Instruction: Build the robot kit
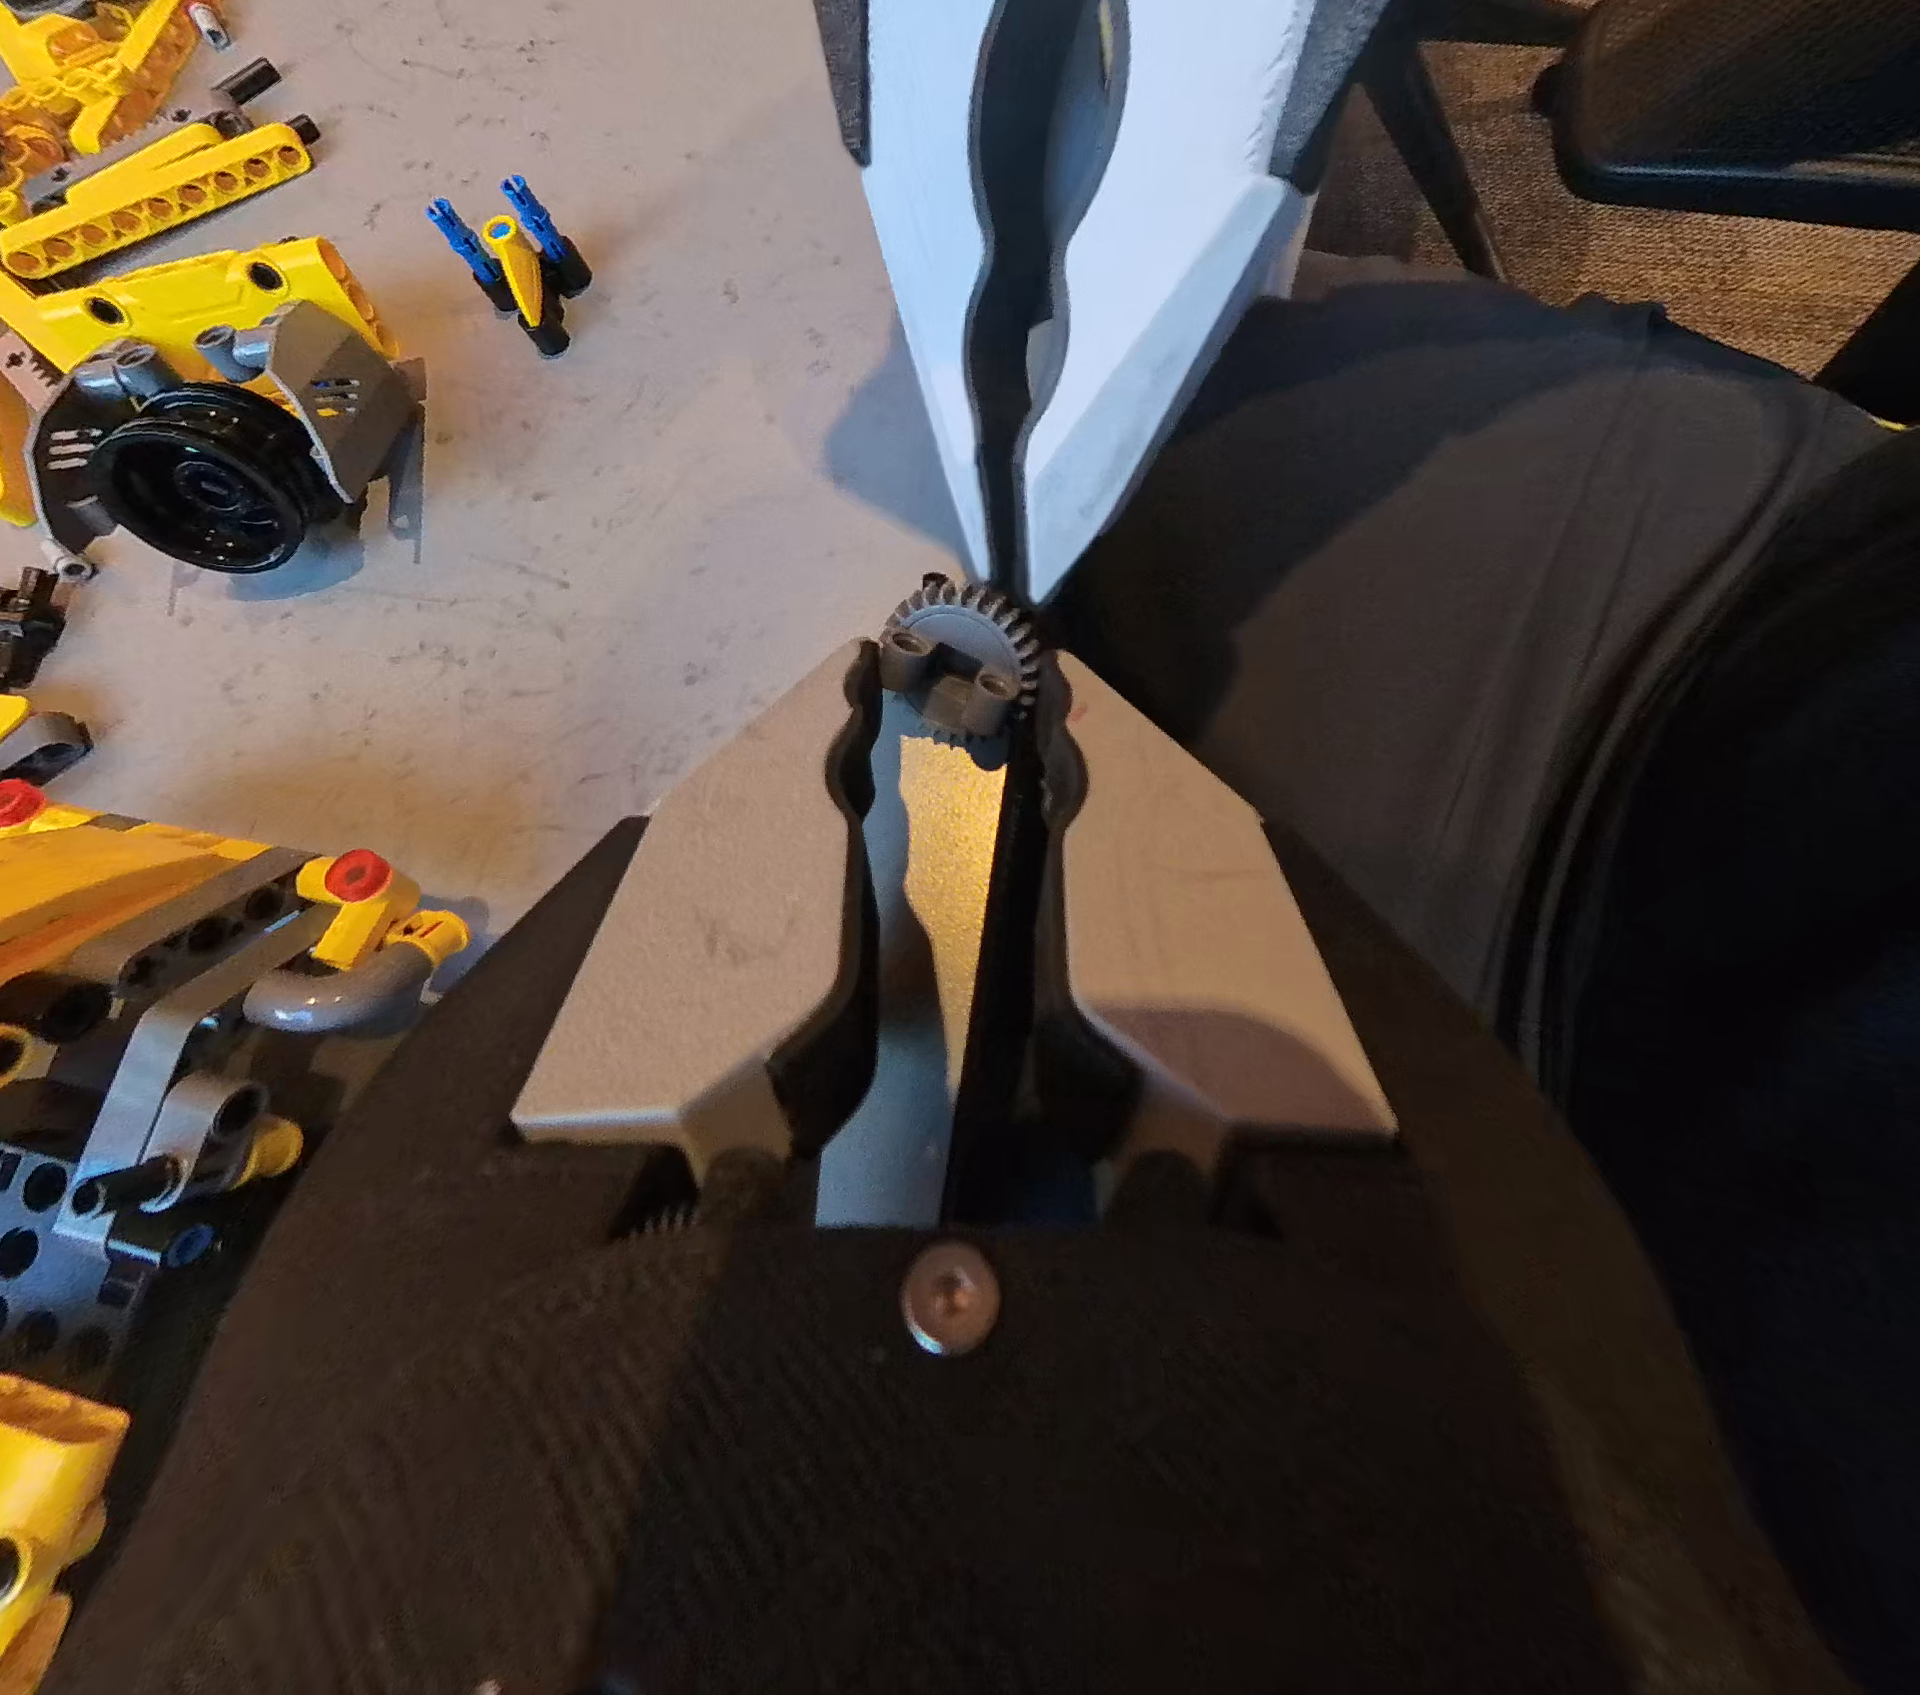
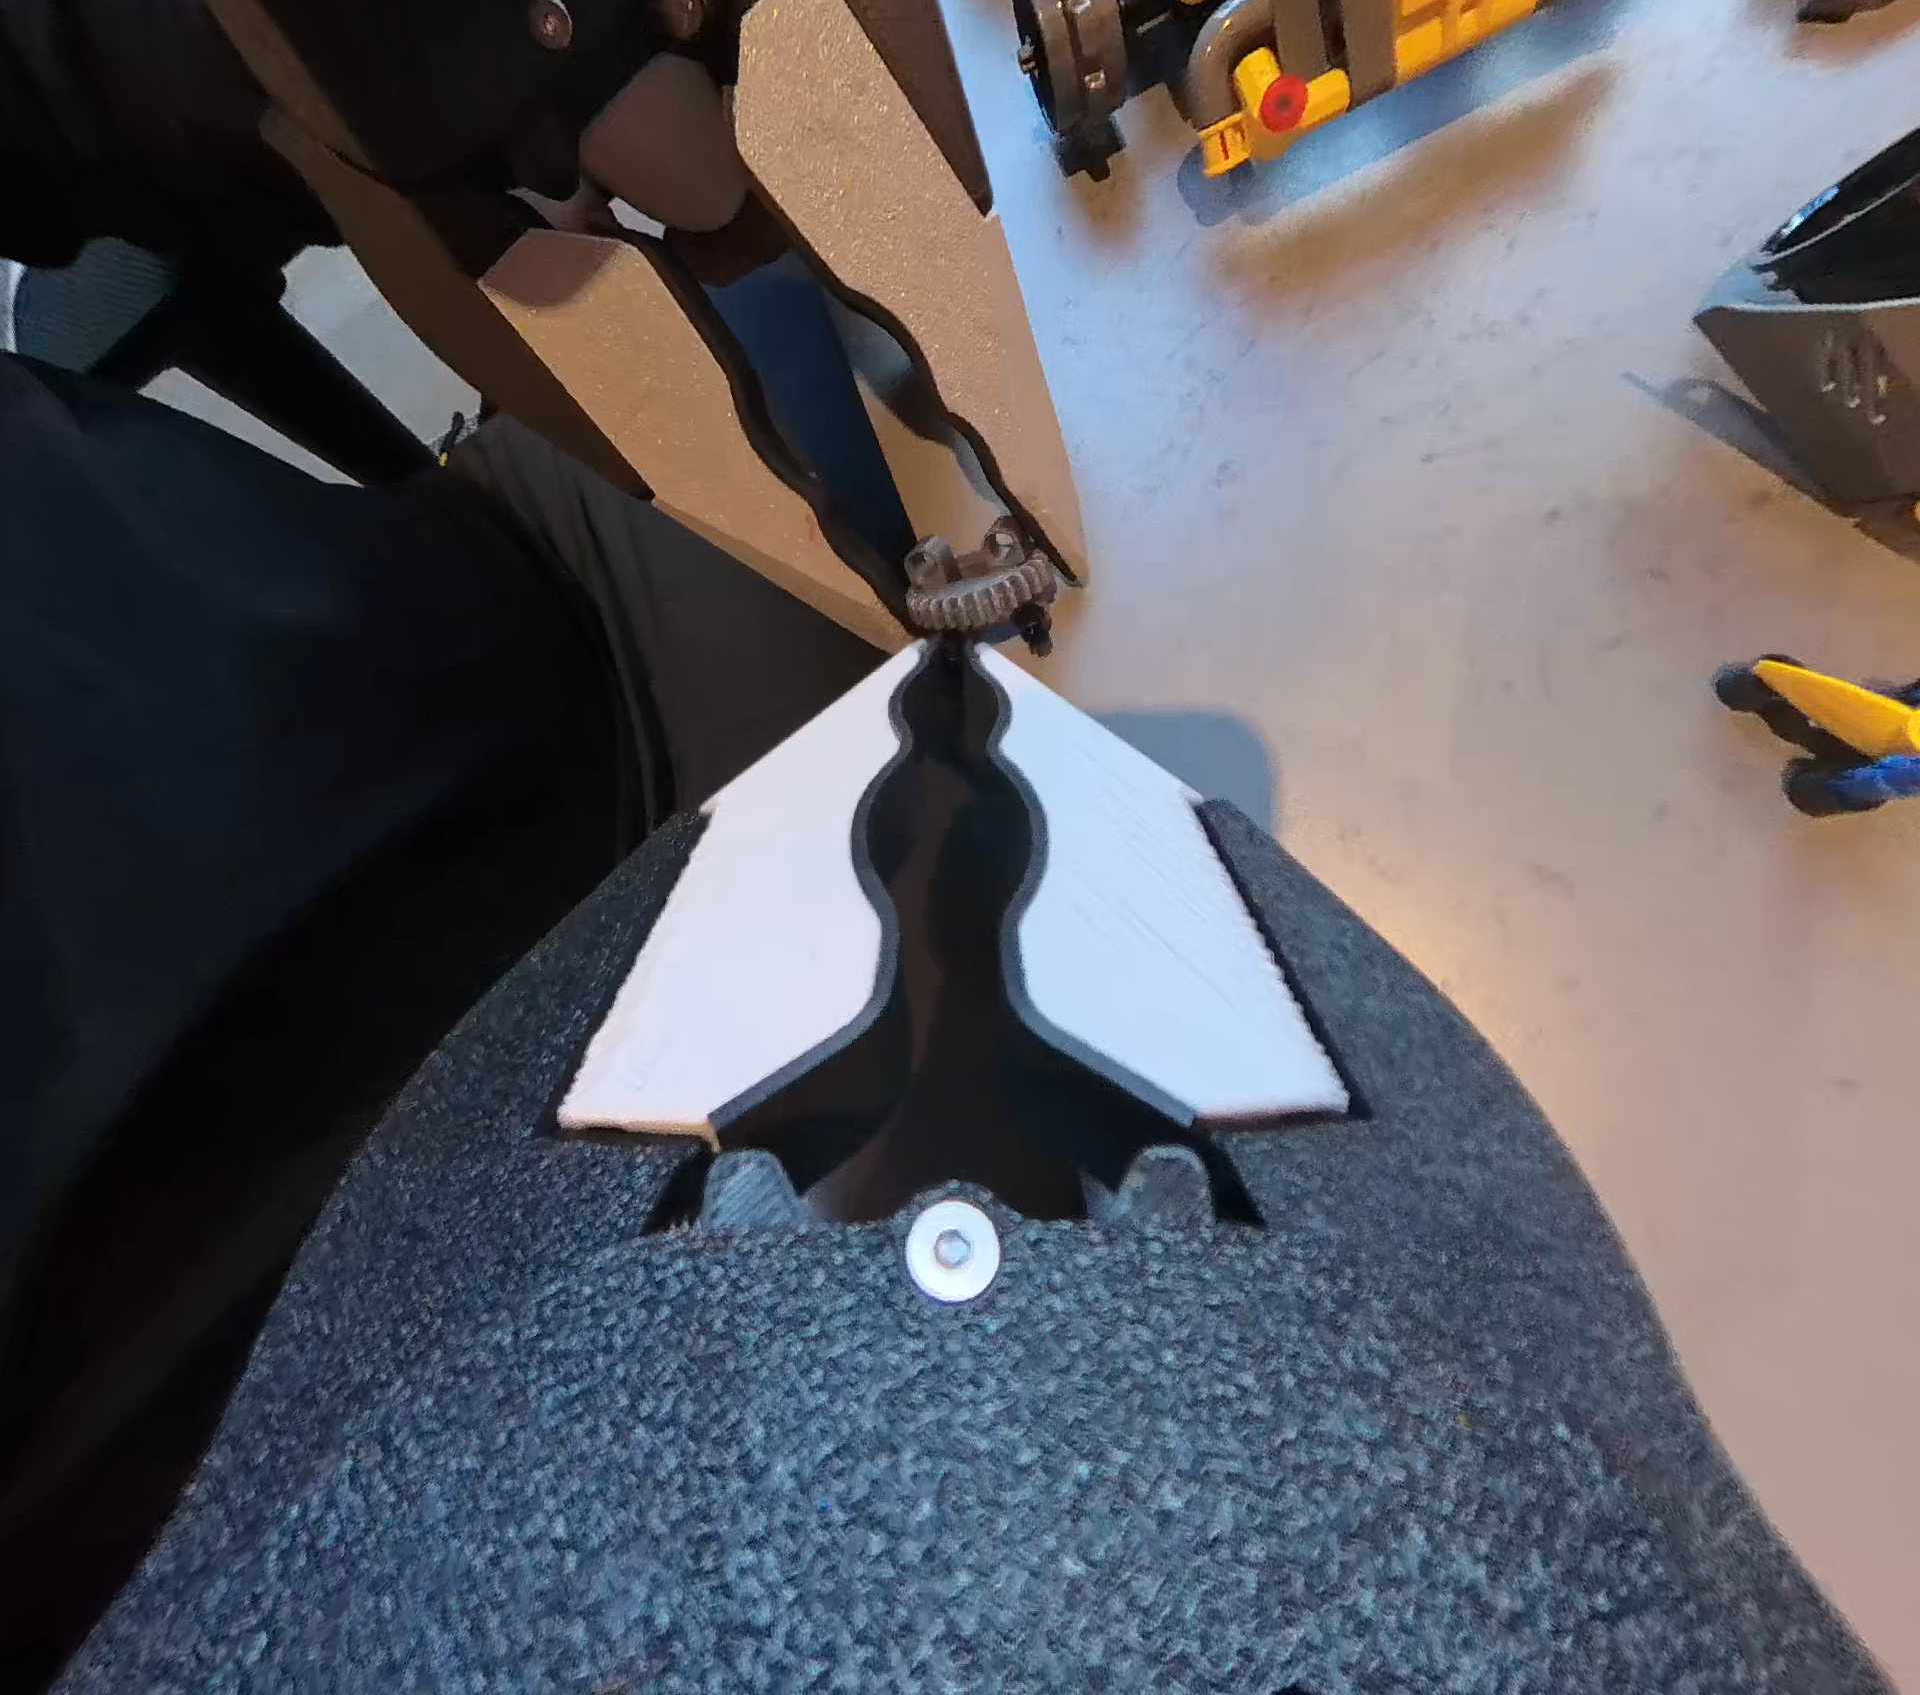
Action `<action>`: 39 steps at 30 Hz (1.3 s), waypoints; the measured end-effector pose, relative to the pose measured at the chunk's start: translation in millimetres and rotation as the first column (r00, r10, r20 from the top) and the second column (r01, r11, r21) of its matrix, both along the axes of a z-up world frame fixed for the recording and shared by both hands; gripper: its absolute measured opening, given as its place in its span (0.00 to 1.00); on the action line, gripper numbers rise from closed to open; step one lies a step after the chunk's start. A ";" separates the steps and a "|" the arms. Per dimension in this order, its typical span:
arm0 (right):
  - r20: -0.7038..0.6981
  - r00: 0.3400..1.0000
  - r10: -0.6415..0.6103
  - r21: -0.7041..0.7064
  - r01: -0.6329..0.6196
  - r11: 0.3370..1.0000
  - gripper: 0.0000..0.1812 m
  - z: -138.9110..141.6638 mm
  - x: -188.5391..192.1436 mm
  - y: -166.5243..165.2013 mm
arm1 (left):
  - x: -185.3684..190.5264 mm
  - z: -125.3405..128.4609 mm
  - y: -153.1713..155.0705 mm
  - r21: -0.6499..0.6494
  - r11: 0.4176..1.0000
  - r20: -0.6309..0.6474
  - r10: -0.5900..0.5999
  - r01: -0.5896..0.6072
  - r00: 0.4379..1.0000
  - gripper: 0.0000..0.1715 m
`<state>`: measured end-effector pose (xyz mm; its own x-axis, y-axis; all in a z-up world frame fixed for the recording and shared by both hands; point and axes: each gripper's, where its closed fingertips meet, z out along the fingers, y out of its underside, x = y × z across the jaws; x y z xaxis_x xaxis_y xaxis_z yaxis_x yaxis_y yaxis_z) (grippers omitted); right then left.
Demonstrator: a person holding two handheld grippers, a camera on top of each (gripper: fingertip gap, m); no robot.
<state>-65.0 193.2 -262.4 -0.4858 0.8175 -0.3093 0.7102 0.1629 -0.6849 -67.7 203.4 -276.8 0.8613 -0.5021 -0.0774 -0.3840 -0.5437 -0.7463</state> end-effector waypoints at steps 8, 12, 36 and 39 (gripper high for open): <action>-0.025 0.999 -0.044 -0.054 0.042 0.998 0.02 0.2 -2.2 0.0 | -2.8 -0.1 0.1 -0.002 1.000 0.005 0.014 -0.014 1.000 0.17; -0.019 0.998 -0.059 -0.090 0.057 0.994 0.02 1.5 -3.6 1.7 | -3.1 -0.1 0.2 0.001 1.000 0.001 0.017 -0.017 1.000 0.17; -0.251 0.968 0.028 0.100 -0.003 0.995 0.02 1.9 -3.5 0.0 | -4.3 -0.1 -0.2 -0.030 0.999 0.069 0.027 -0.025 0.997 0.17; -0.183 0.982 -0.046 -0.078 0.032 0.996 0.02 2.2 -4.4 -0.2 | -4.2 -0.1 -0.4 -0.026 0.999 0.064 0.026 -0.024 0.998 0.17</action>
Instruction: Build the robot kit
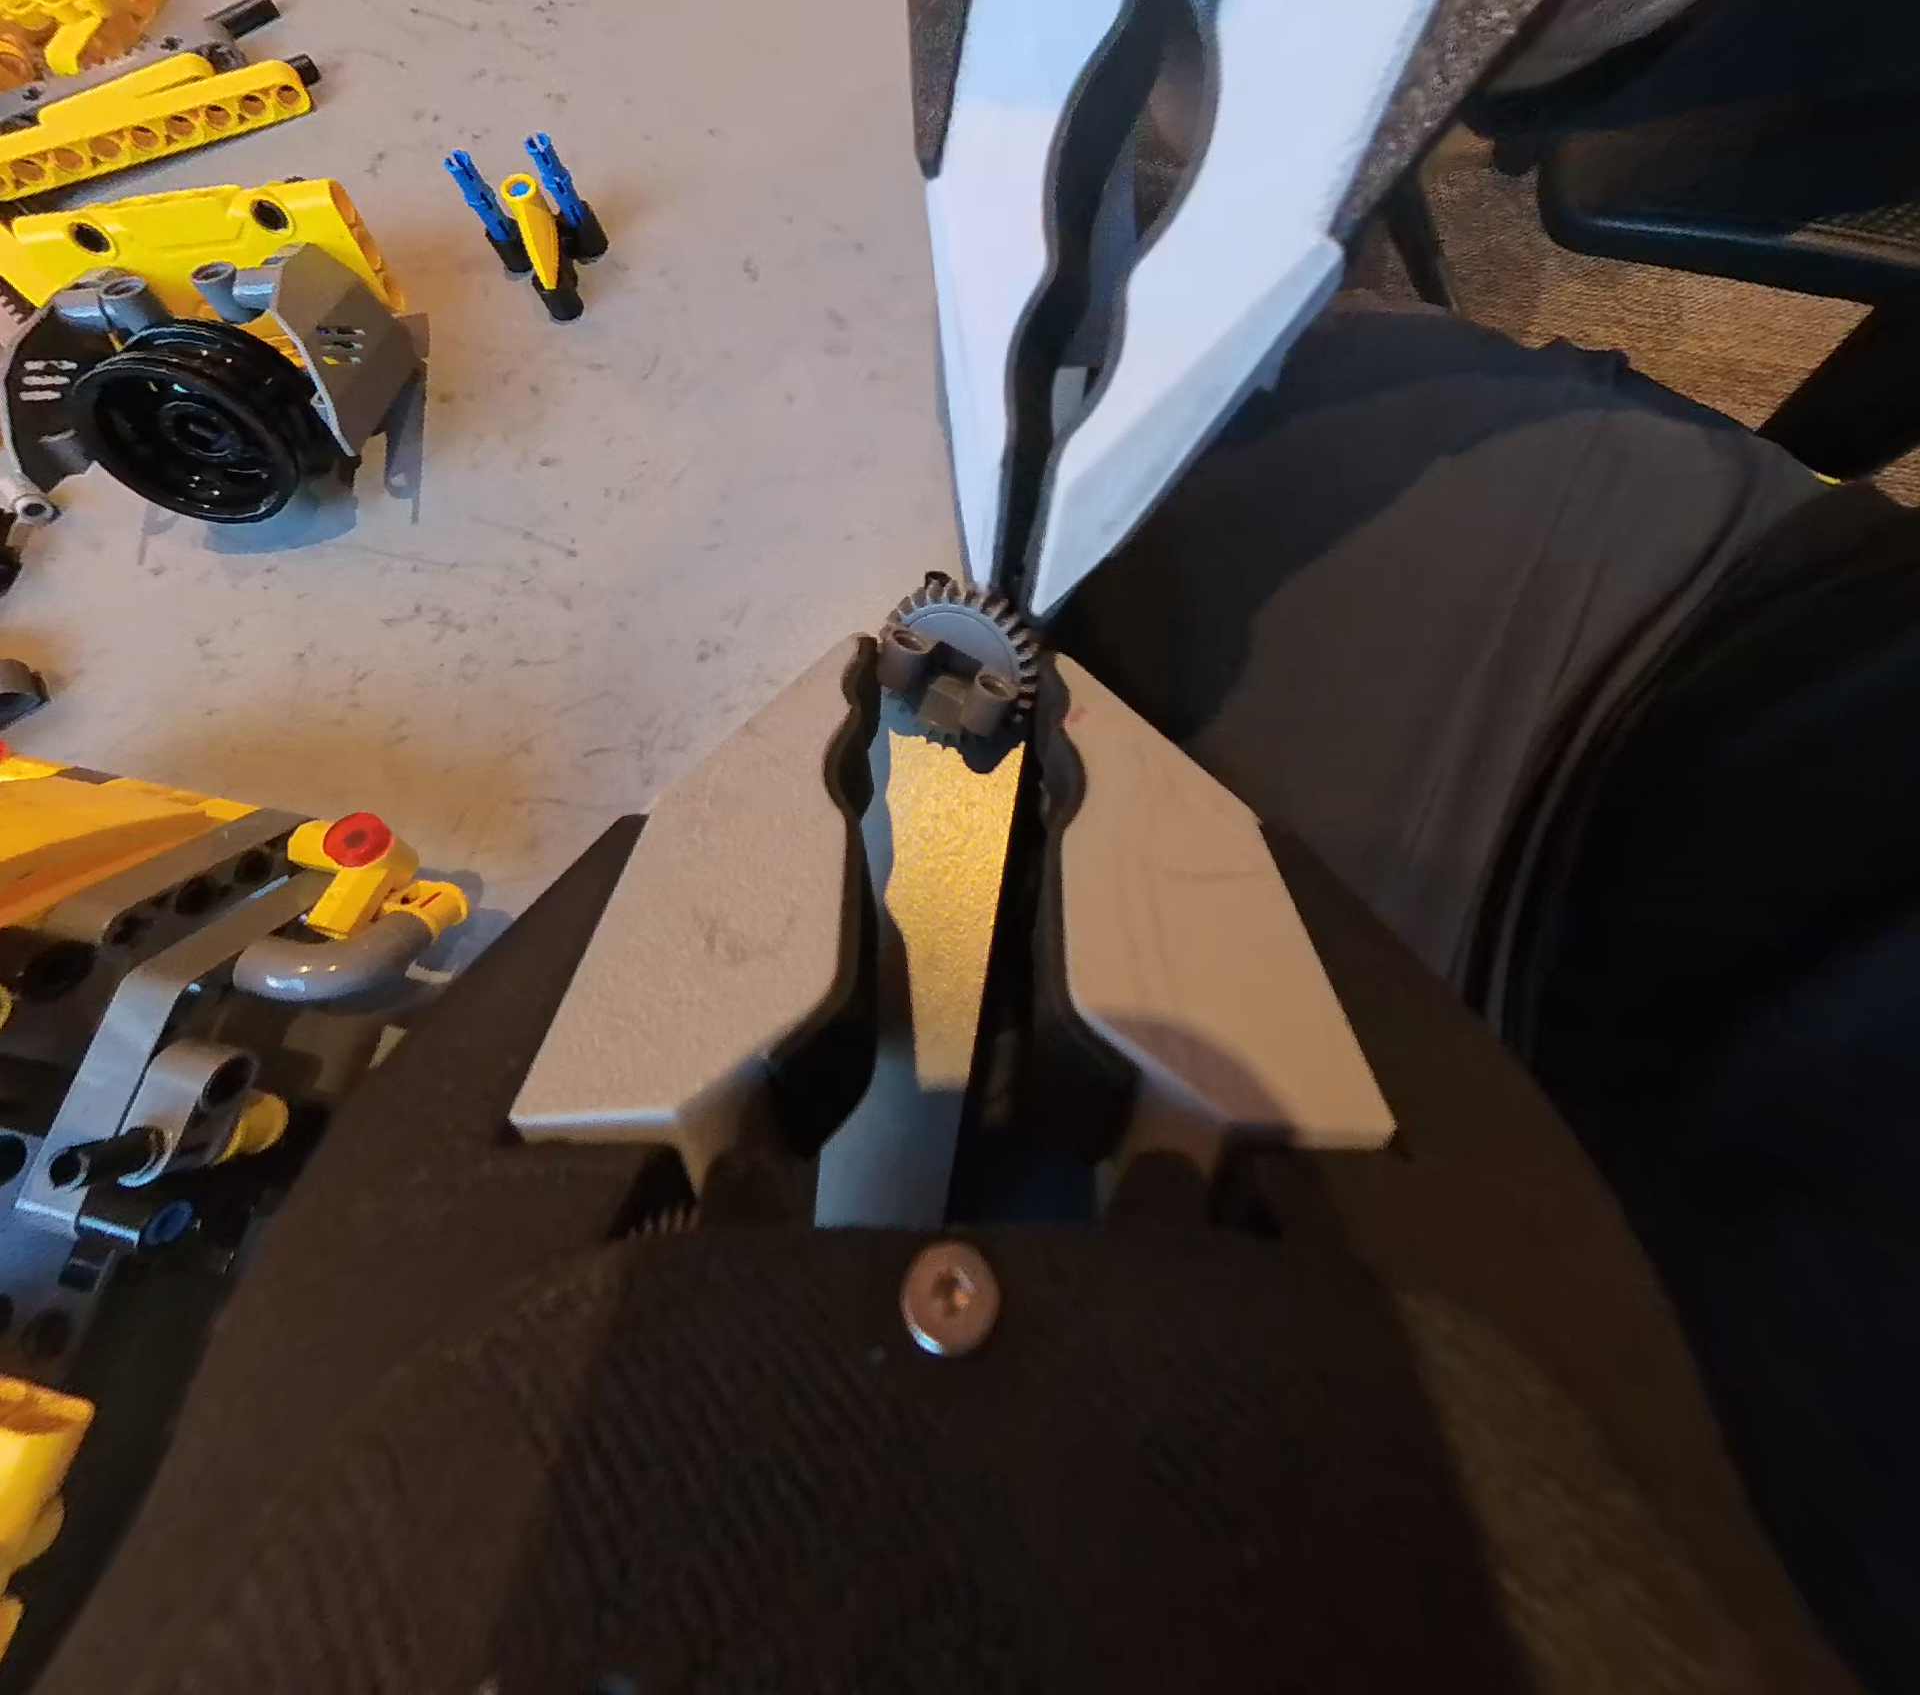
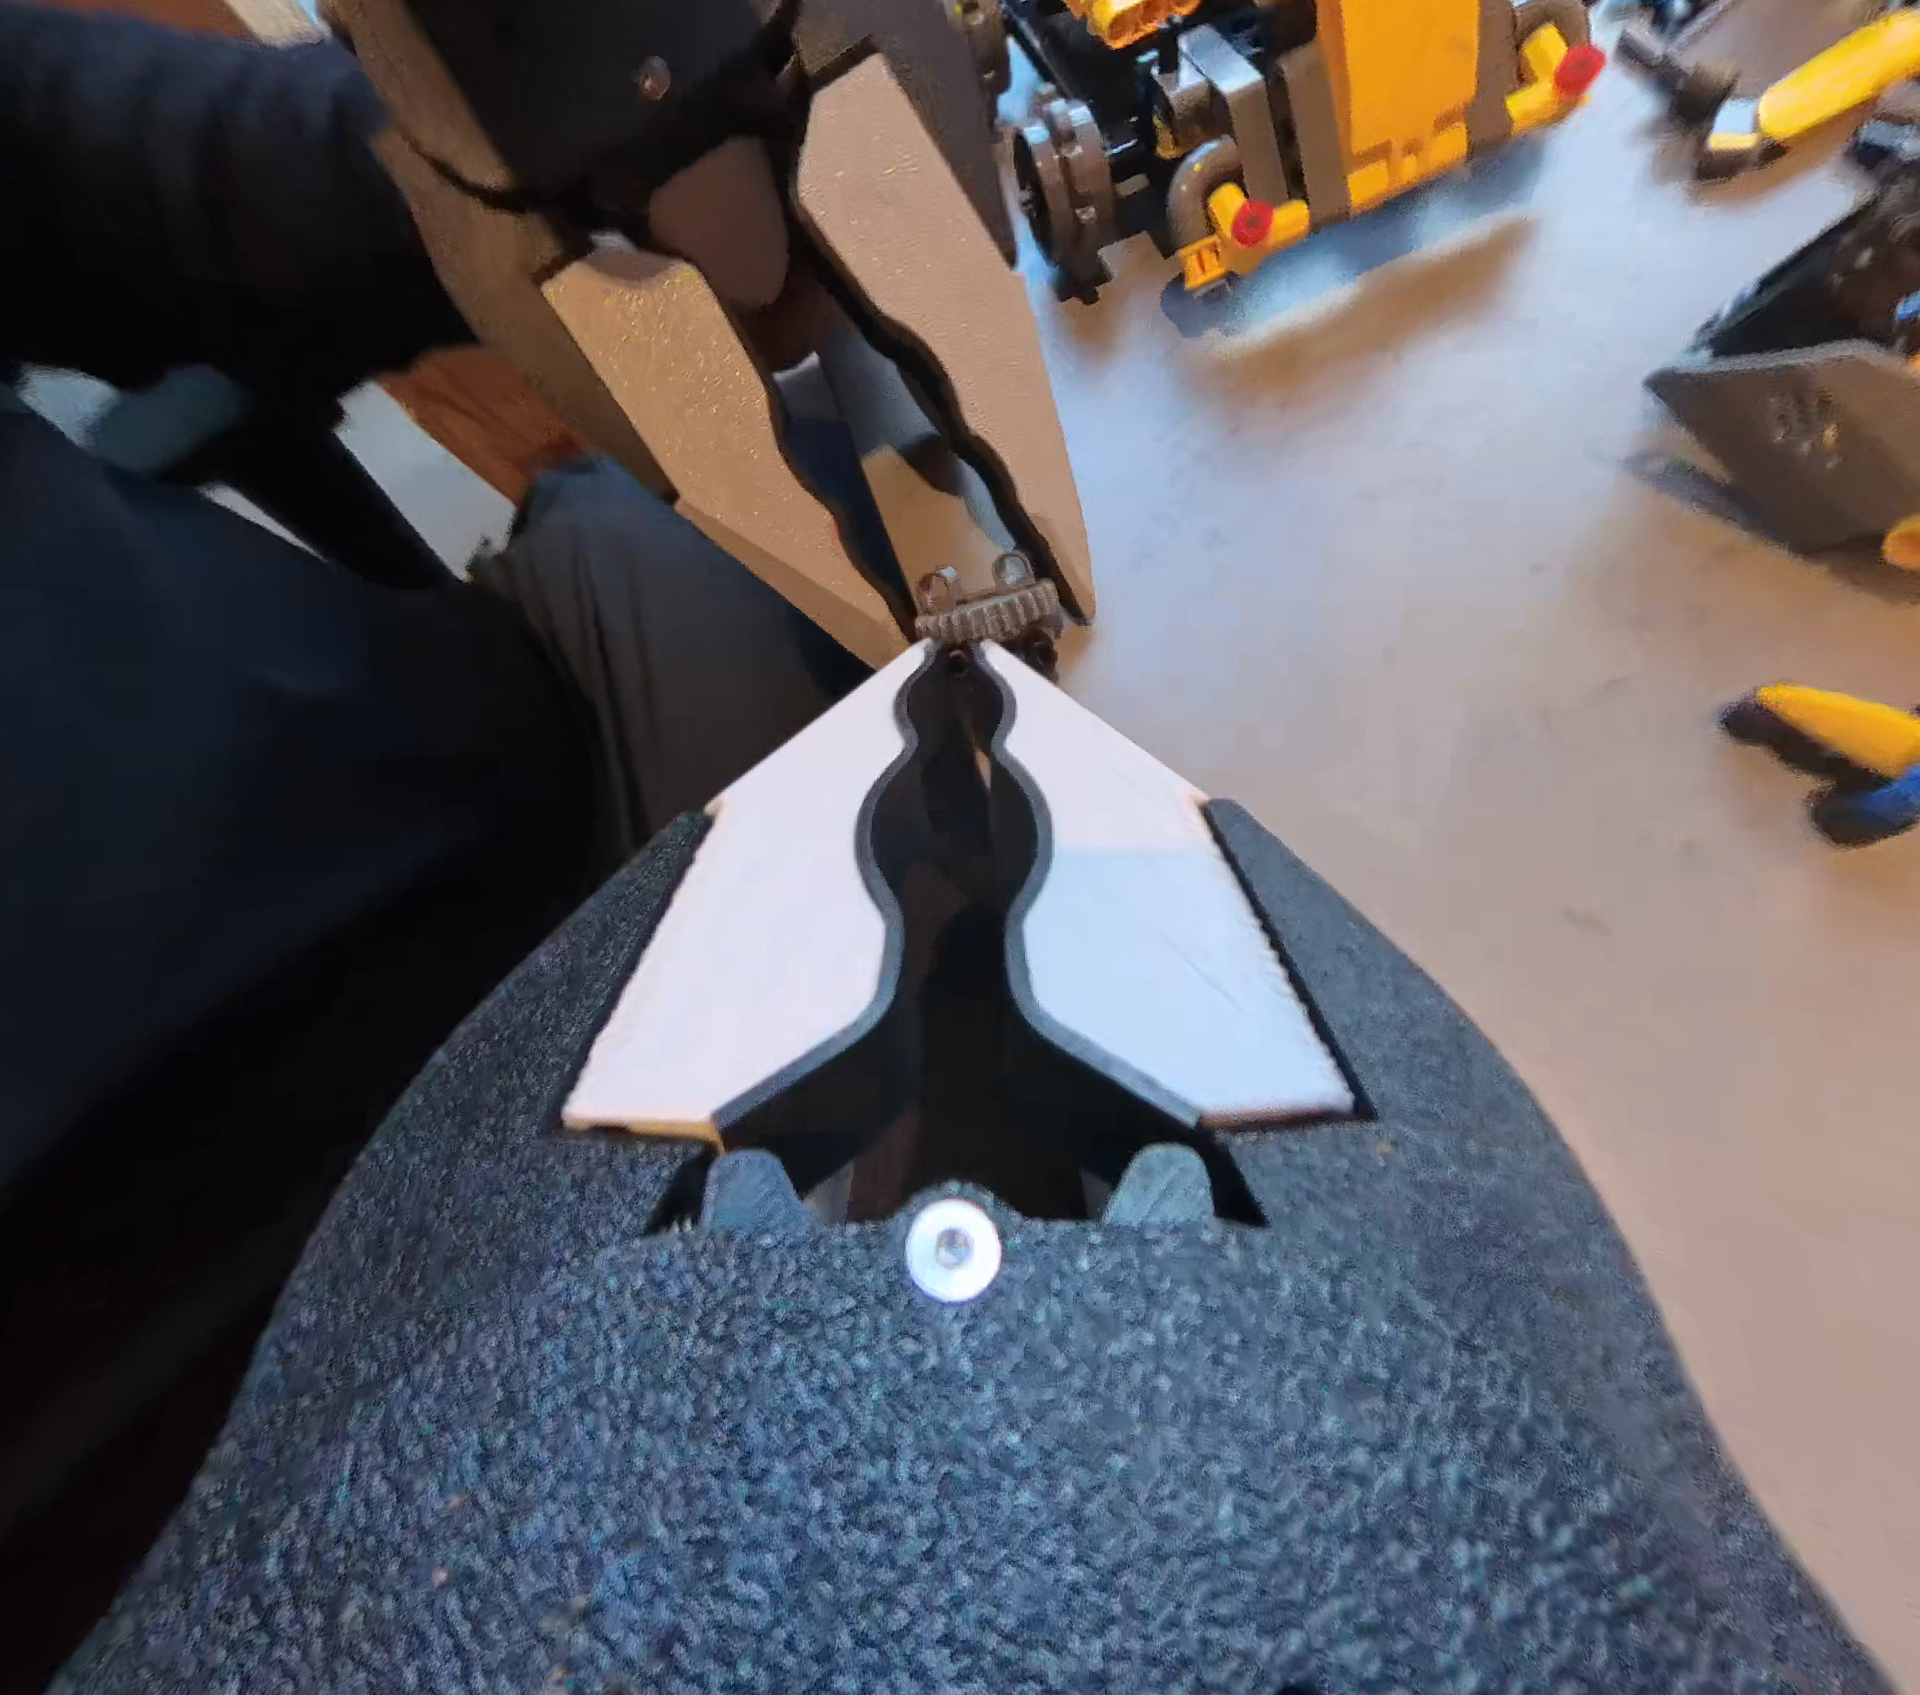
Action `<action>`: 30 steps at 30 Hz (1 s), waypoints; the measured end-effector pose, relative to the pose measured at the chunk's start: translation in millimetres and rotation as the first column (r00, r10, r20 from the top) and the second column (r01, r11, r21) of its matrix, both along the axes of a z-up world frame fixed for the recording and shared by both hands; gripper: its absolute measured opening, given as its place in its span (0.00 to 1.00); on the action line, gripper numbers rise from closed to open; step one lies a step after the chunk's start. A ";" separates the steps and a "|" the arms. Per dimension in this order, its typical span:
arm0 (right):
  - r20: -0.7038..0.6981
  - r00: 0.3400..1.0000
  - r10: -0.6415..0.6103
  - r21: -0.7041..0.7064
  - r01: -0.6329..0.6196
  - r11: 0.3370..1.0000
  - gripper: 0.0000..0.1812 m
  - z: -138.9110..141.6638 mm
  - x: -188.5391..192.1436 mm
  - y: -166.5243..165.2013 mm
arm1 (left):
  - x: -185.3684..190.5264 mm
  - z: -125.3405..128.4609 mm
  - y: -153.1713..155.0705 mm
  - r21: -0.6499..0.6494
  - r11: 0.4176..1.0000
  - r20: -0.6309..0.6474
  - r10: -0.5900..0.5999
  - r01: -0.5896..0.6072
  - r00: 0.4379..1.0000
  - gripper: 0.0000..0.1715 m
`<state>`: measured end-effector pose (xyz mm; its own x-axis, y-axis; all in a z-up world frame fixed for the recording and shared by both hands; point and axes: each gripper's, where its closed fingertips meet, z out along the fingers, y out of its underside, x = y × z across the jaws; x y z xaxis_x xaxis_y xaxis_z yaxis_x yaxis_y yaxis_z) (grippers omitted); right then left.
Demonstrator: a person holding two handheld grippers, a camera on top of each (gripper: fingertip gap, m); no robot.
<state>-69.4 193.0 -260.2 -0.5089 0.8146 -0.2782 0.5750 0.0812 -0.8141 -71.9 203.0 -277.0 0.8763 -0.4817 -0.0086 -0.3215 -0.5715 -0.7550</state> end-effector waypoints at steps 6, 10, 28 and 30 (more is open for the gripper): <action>0.086 0.994 -0.074 -0.215 0.091 0.972 0.02 -3.4 -0.8 -0.4 | -0.4 0.1 0.3 -0.005 1.000 0.015 0.004 -0.004 1.000 0.17; 0.068 0.993 -0.093 -0.240 0.107 0.965 0.02 -3.5 -1.8 -0.7 | -1.0 0.3 0.4 -0.010 1.000 0.027 0.008 -0.008 1.000 0.17; -0.121 0.987 -0.107 -0.058 0.101 0.993 0.13 8.6 9.3 7.6 | -3.1 1.8 6.4 -0.008 0.998 0.046 0.056 -0.055 0.997 0.17; -0.170 0.980 -0.107 0.048 0.116 0.992 0.18 10.1 9.8 9.2 | -4.3 2.5 7.2 -0.009 0.997 0.060 0.071 -0.071 0.996 0.17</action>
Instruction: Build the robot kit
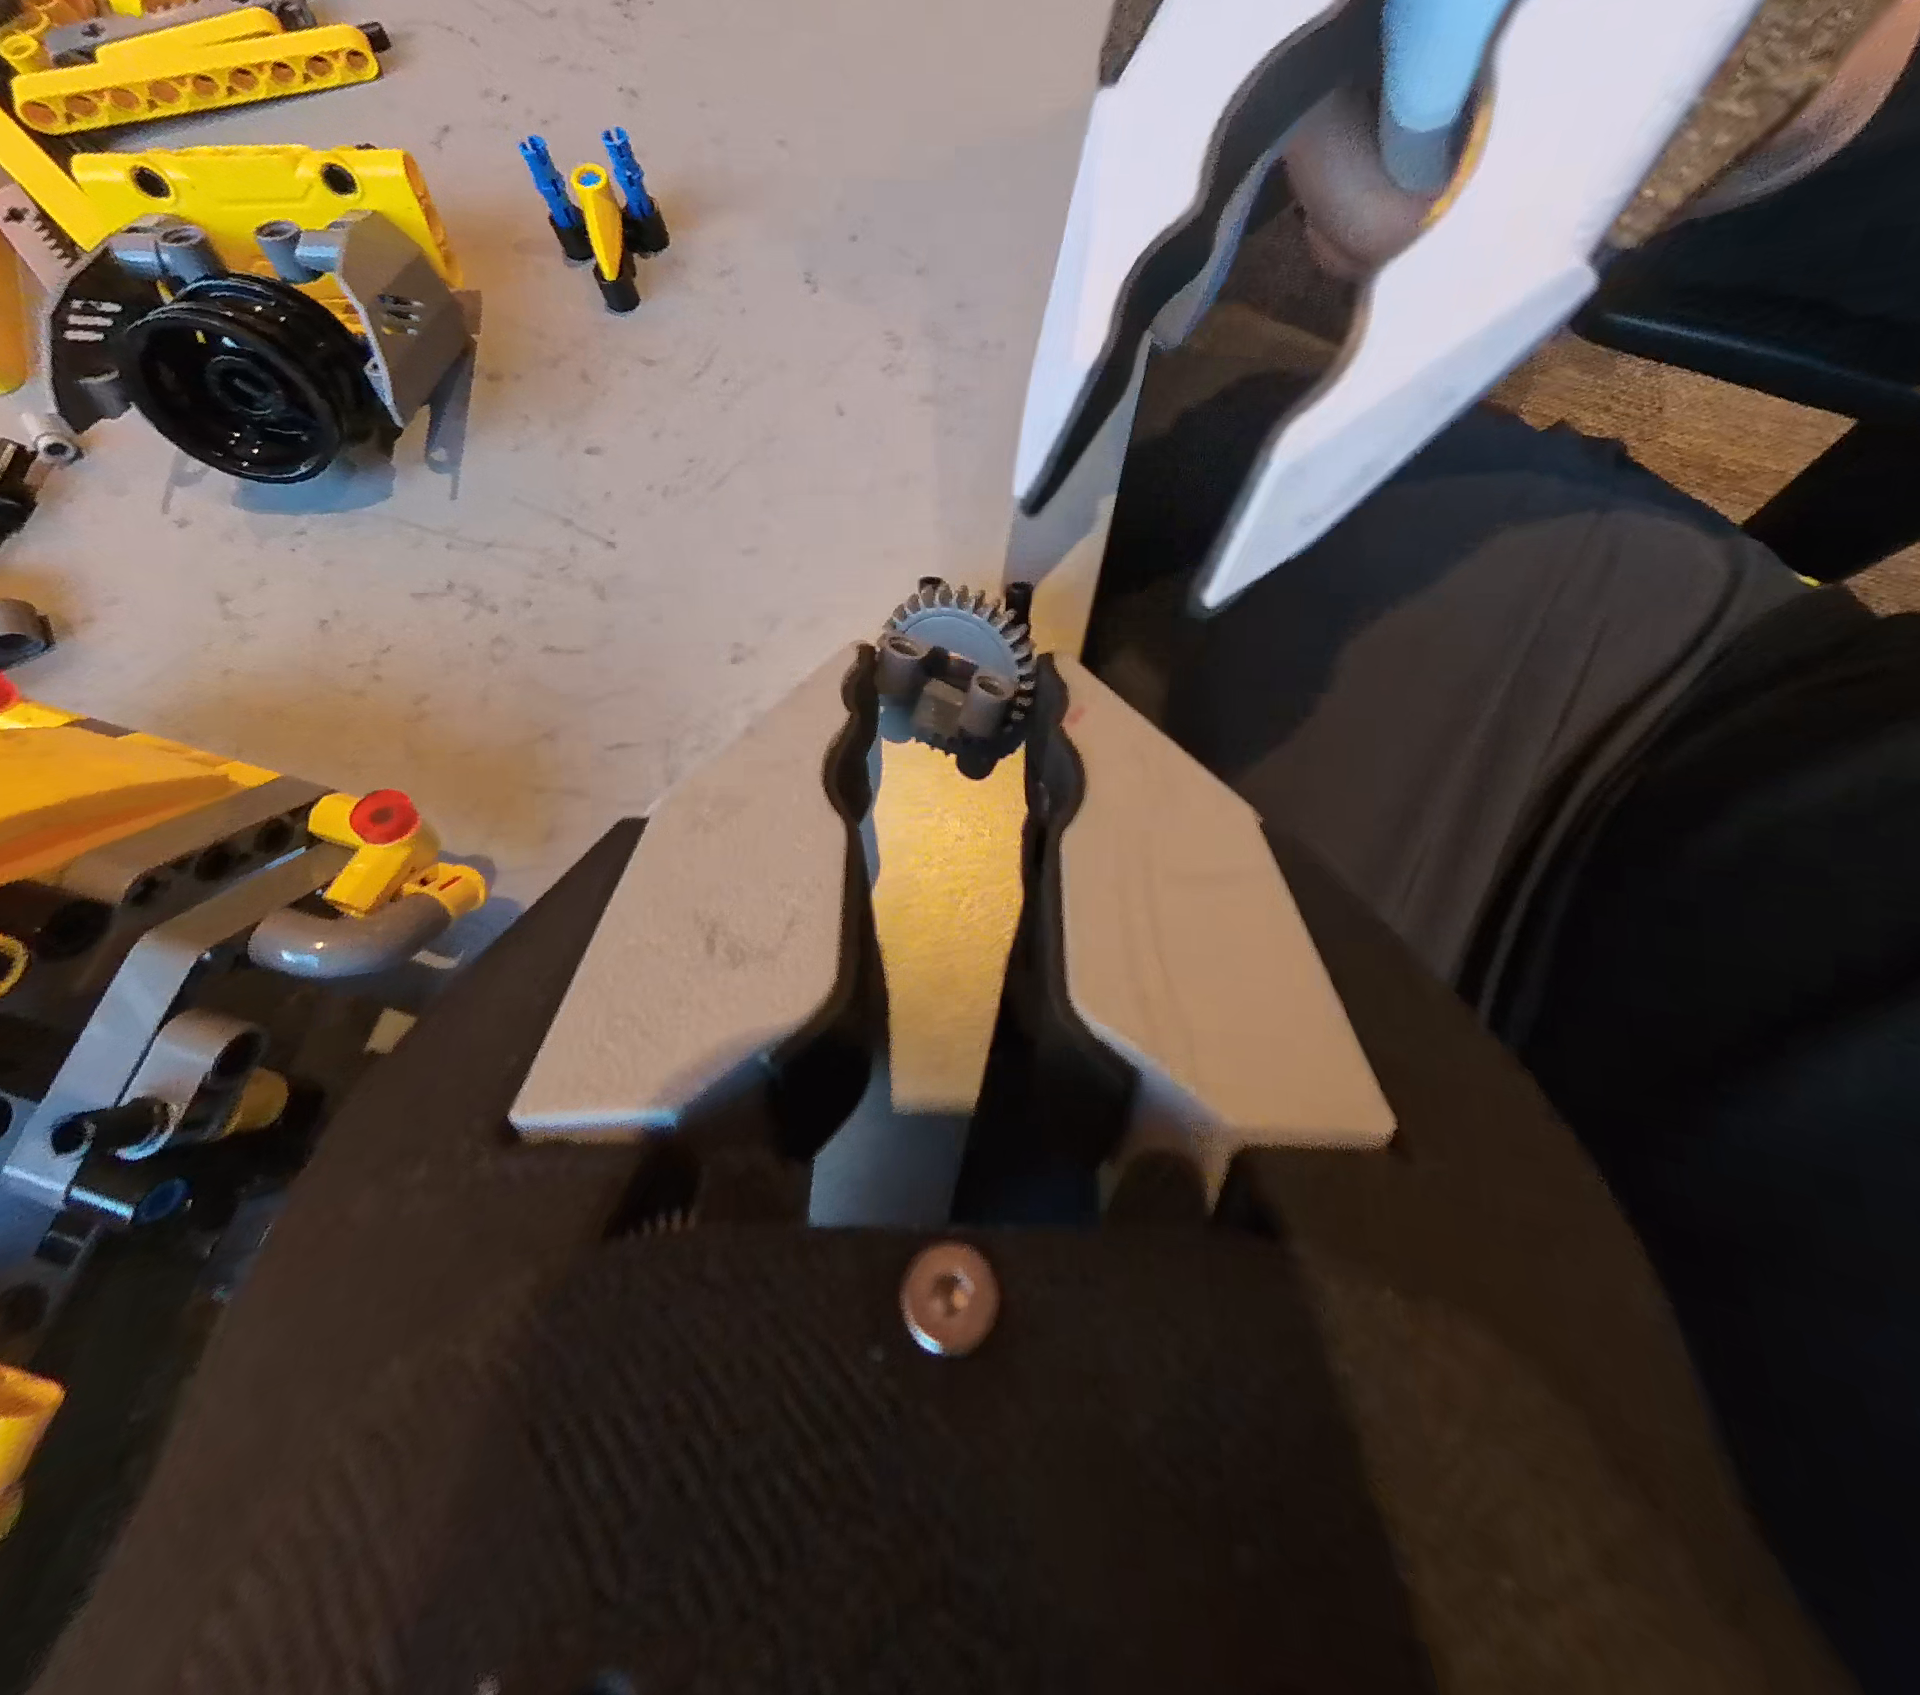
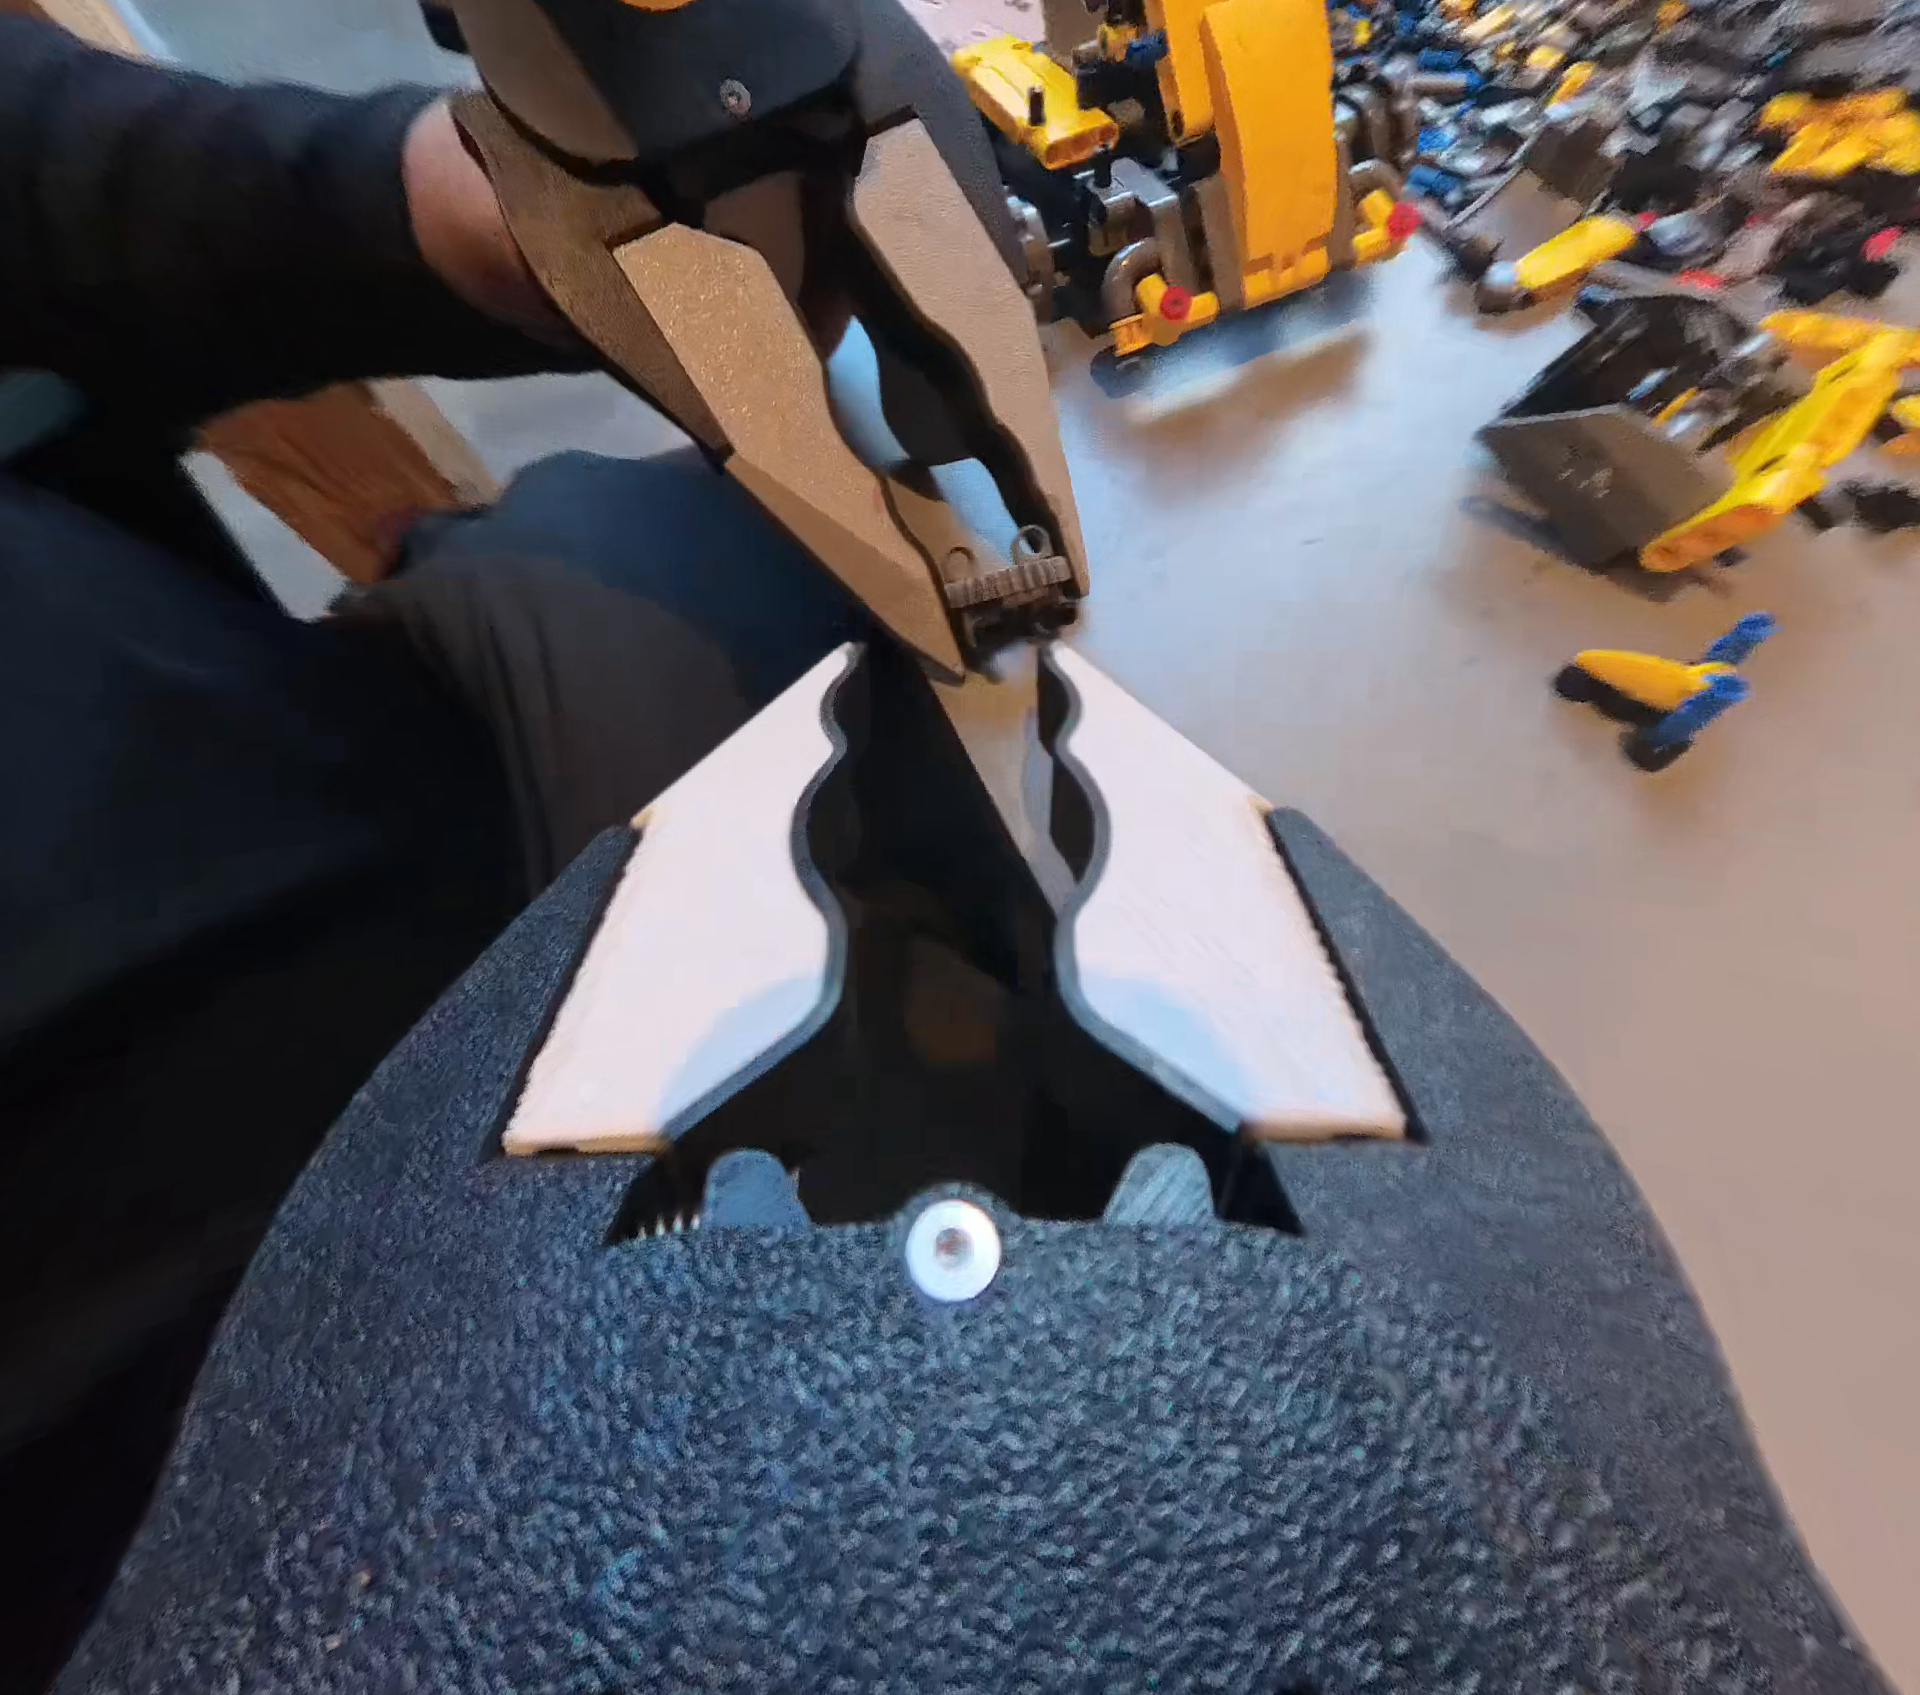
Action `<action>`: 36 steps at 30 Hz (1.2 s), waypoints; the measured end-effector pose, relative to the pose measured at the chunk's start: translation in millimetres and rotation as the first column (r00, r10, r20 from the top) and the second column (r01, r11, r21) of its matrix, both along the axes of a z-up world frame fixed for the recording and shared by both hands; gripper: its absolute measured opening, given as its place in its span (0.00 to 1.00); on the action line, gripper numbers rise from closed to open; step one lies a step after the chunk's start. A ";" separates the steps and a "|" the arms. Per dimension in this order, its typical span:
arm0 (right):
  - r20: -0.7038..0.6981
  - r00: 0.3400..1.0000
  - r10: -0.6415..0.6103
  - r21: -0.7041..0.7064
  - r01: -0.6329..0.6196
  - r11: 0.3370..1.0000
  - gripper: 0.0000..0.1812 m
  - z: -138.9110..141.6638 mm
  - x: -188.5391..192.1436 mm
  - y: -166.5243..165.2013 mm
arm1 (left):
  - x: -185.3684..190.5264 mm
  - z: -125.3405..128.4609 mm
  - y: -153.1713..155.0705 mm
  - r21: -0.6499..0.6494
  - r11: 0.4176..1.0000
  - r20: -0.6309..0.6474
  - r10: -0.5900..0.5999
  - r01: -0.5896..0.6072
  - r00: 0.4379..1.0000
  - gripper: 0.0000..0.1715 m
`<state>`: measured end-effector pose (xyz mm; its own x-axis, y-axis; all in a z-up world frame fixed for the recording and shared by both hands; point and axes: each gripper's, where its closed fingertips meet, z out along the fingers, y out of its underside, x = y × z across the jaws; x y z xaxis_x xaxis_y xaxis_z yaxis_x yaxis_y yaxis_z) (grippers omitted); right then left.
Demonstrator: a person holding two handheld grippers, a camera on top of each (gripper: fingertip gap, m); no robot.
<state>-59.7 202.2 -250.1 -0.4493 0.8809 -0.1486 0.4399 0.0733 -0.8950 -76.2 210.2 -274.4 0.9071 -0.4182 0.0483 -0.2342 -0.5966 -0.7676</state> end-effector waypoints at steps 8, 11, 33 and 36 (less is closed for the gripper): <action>-0.121 0.987 -0.110 0.212 0.134 0.968 0.23 10.0 -2.8 13.4 | 2.2 17.4 -1.7 0.056 0.997 0.148 0.040 -0.049 0.988 0.16; -0.139 0.983 -0.120 0.237 0.151 0.960 0.23 7.0 -3.5 14.3 | 2.9 23.1 -3.0 0.058 0.997 0.238 0.037 -0.053 0.971 0.17; -0.210 0.977 -0.046 0.216 0.092 0.972 0.23 5.1 -25.4 -7.3 | 18.4 69.7 -74.5 0.328 0.945 0.401 -0.156 0.018 0.903 0.17; -0.210 0.977 -0.019 0.232 0.069 0.970 0.23 2.0 -31.4 -12.2 | 10.8 70.9 -77.6 0.326 0.945 0.437 -0.149 -0.001 0.887 0.17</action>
